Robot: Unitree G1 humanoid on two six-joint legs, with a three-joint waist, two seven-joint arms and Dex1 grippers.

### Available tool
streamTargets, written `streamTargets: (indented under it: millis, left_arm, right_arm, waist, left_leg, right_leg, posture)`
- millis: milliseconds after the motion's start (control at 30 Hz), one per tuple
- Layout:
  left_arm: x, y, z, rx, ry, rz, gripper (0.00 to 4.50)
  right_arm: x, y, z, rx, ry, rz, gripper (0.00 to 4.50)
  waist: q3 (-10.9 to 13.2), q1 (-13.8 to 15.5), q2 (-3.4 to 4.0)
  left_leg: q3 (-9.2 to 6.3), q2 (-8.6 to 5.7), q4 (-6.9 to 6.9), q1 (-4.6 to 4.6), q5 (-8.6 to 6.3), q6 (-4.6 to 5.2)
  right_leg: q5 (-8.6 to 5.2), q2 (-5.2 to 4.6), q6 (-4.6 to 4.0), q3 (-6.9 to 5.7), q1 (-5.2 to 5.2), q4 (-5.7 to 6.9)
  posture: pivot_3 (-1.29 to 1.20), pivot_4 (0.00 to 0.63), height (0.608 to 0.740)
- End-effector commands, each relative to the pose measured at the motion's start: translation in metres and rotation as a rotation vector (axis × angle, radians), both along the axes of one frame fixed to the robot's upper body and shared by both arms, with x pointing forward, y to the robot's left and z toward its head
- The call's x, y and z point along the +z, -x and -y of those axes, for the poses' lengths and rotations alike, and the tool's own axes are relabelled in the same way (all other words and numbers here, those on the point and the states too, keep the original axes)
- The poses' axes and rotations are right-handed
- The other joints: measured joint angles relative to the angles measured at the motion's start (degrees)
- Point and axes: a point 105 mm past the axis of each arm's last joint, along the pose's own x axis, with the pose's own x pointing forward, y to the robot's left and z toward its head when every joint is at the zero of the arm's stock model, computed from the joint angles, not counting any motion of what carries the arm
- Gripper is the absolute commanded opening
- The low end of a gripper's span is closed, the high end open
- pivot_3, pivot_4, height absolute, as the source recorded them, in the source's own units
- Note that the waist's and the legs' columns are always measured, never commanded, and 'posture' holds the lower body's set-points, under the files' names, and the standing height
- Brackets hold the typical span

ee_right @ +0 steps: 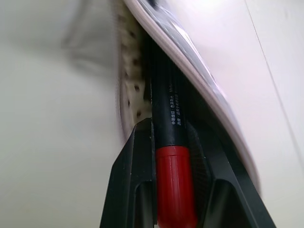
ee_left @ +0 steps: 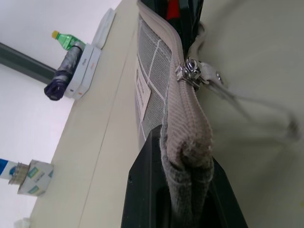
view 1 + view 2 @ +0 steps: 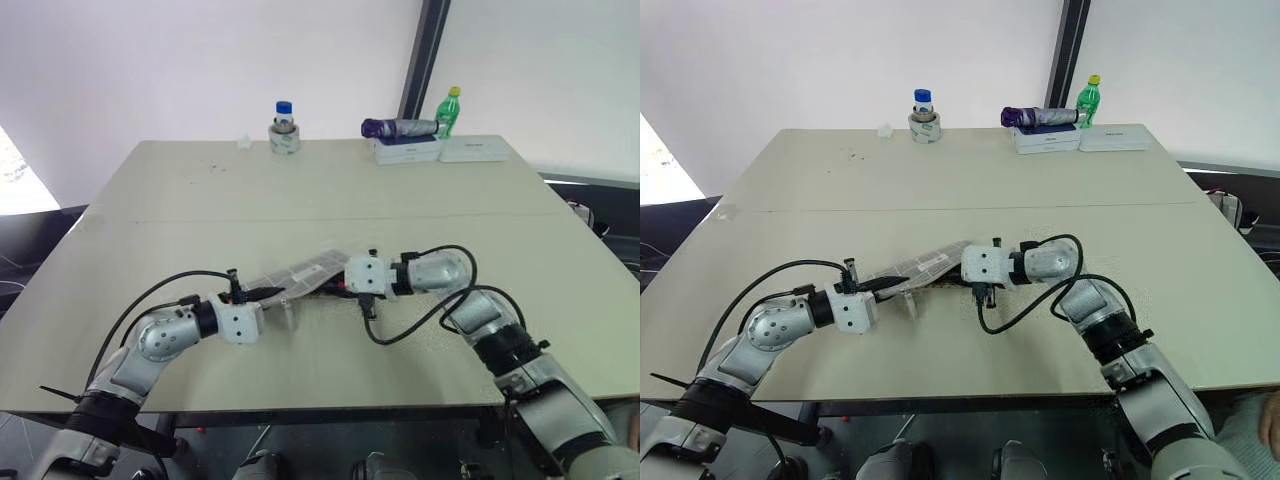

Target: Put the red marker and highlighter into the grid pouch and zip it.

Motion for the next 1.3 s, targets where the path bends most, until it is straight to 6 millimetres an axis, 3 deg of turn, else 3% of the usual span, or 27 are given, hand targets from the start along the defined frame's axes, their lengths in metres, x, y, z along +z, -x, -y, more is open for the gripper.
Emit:
streamTargets:
  millis: [33,67,100,267,500,600,667,767,867,1100,1300]
  left_arm:
    - [0.024,0.001,0.009,-0.036,0.109,0.045,0.0]
    - [0.027,0.0,0.009,-0.028,0.135,0.039,0.0]
    - [0.03,-0.001,0.007,-0.018,0.156,0.033,0.0]
    - [0.032,-0.004,0.001,0.032,0.235,-0.003,0.0]
    - [0.033,-0.008,0.0,0.078,0.309,-0.039,0.0]
    - [0.026,-0.013,0.003,0.095,0.298,-0.058,0.0]
    - [0.026,-0.018,0.005,0.119,0.314,-0.069,0.0]
    - [0.025,-0.024,0.012,0.137,0.294,-0.047,0.0]
    - [0.016,-0.02,0.027,0.102,0.242,-0.044,0.0]
    - [0.0,-0.009,0.046,0.069,0.193,-0.056,0.0]
    - [-0.002,-0.006,0.049,0.046,0.13,-0.018,0.0]
  right_arm:
    - [0.012,-0.004,-0.015,0.039,-0.028,0.066,0.37]
    - [0.015,-0.005,-0.015,0.041,-0.045,0.067,0.37]
    - [0.018,-0.003,-0.014,0.053,-0.063,0.048,1.45]
    - [0.038,0.001,0.0,0.045,-0.17,0.133,3.8]
    - [0.081,0.023,0.028,-0.015,-0.436,0.09,3.8]
    - [0.09,0.031,0.032,-0.083,-0.621,-0.092,3.8]
    - [0.076,0.04,0.03,-0.114,-0.635,-0.221,3.8]
    - [0.034,0.058,0.022,-0.196,-0.601,-0.495,3.8]
    - [0.004,0.065,0.011,-0.297,-0.6,-0.62,3.8]
    - [-0.015,0.051,-0.009,-0.446,-0.702,-0.747,3.8]
    - [-0.011,0.049,-0.03,-0.422,-0.77,-0.841,3.8]
  waist:
    - [0.0,-0.1,0.0]
    - [0.0,-0.15,0.0]
    - [0.0,-0.17,0.0]
    - [0.0,-0.07,0.0]
    - [0.0,0.03,0.0]
    - [0.0,-0.03,0.0]
    - [0.0,0.01,-0.01]
    - [0.0,0.19,-0.01]
    - [-0.01,0.11,-0.02]
    - [-0.02,-0.06,-0.03]
    - [-0.01,-0.02,-0.03]
  left_leg:
    - [0.0,0.0,0.0,0.0,0.0,0.0]
    - [0.01,0.0,0.0,0.0,0.01,-0.01]
    - [0.01,0.01,0.01,0.0,0.02,-0.03]
    - [0.0,0.01,0.03,0.0,0.02,-0.03]
    - [-0.08,0.0,0.05,0.01,0.02,-0.02]
    - [-0.12,0.02,0.03,0.02,0.02,-0.02]
    - [-0.14,0.02,0.03,0.01,0.01,-0.02]
    - [-0.17,0.01,0.04,0.01,-0.09,0.16]
    - [-0.19,-0.01,0.07,-0.01,-0.24,0.41]
    - [-0.19,0.0,0.06,0.0,-0.23,0.39]
    - [-0.18,-0.02,0.07,-0.02,-0.24,0.4]
  right_leg:
    - [0.0,0.01,0.0,0.0,0.0,0.0]
    - [0.0,0.01,0.0,0.0,0.0,0.02]
    - [0.0,0.01,0.0,0.0,-0.01,0.05]
    - [0.0,0.0,0.0,0.0,0.0,0.05]
    - [0.0,0.0,0.0,0.01,0.04,0.06]
    - [0.0,0.02,0.0,0.01,0.04,0.06]
    - [0.01,0.01,0.0,0.01,0.04,0.06]
    - [0.0,0.0,-0.01,0.0,0.06,0.06]
    - [0.01,-0.04,-0.01,0.0,0.07,0.05]
    - [0.01,0.01,-0.02,0.0,0.05,0.06]
    - [0.01,-0.01,-0.02,0.0,0.05,0.06]
  posture:
    - [0.0,0.15,0.74]
    - [0.0,0.15,0.74]
    - [0.0,0.15,0.74]
    - [0.0,0.15,0.74]
    - [0.0,0.15,0.74]
    - [0.0,0.15,0.74]
    - [0.0,0.15,0.74]
    - [0.0,0.15,0.74]
    - [0.0,0.15,0.74]
    - [0.0,0.15,0.74]
    - [0.0,0.15,0.74]
